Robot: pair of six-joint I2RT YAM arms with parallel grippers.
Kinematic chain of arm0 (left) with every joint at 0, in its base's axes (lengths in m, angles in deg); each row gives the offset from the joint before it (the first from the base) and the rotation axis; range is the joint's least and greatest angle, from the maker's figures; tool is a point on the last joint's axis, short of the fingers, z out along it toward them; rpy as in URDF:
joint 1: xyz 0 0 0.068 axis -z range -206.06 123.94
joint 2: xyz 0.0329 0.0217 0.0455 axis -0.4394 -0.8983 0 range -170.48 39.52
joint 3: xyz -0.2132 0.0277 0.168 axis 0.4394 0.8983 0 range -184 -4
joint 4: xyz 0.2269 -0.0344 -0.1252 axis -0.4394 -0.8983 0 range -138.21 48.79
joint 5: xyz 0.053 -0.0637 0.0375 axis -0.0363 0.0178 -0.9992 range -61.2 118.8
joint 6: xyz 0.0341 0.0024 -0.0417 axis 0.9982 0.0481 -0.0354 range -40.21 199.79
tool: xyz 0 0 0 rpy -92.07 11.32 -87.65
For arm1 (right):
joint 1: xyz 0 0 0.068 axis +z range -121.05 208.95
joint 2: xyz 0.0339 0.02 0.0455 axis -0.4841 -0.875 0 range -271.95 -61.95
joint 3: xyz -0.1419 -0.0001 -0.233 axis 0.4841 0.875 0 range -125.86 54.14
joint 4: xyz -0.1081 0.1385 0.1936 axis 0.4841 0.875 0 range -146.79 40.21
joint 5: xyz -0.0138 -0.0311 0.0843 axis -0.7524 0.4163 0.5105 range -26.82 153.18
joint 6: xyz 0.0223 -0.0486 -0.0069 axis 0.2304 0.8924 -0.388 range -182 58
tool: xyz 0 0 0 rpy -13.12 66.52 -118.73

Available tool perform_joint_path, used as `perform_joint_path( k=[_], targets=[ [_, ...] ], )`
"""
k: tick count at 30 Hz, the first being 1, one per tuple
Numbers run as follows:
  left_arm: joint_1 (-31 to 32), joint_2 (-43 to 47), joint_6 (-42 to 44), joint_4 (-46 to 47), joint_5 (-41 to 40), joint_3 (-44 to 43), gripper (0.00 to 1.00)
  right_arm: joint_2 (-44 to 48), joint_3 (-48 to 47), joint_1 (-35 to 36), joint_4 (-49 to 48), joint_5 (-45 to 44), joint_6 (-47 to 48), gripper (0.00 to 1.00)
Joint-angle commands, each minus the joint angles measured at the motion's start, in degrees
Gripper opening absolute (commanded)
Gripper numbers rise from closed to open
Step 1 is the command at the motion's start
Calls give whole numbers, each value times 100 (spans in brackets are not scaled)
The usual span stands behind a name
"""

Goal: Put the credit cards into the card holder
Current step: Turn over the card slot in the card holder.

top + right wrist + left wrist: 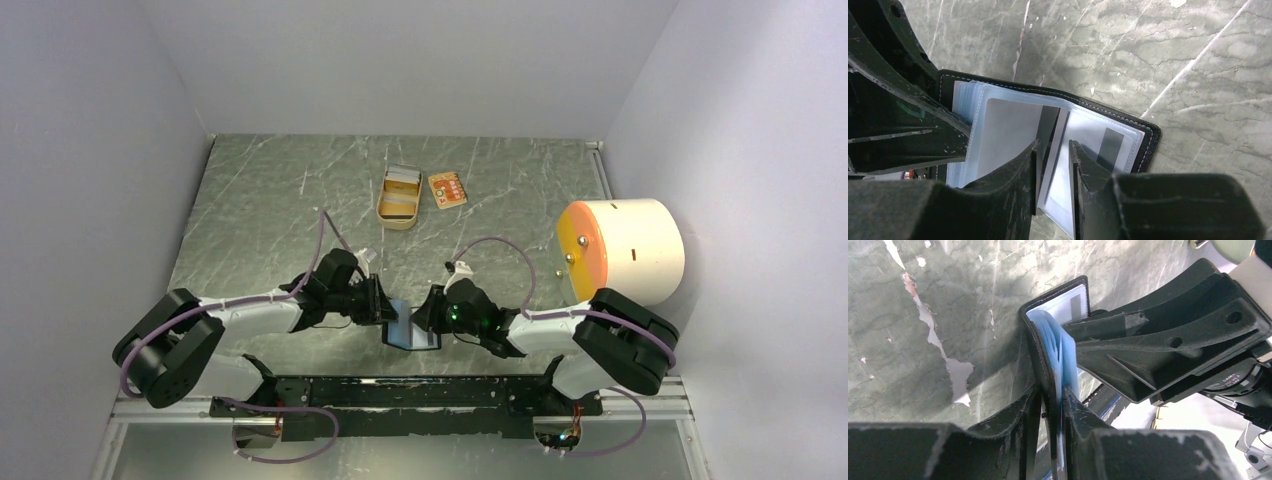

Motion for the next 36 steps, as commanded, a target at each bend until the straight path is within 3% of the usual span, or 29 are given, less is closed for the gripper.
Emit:
perform_joint_path(
  k=[1,10,18,26,30,36],
  targets=[
    [115,-103,46,71,-143,-130,27,-85,157,-29,428,-72,76,30],
    [203,-42,86,-594,-457,-428,18,1063,-67,-74,1582,-584,314,42],
    [512,-57,182,-1466,-951,-1163,26,1609,81,-83,1878,-966,312,38],
    [838,-719,210,-2052,-1272,-1773,28,2166,117,-110,2216,-1253,383,36],
    [978,-1027,162,-2417,-1477,-2071,27,2706,114,-110,2509,-1464,321,43],
    [1076,-1159,-16,-3017,-1810,-2520,18,2814,221,-110,2053,-916,159,49]
  ],
)
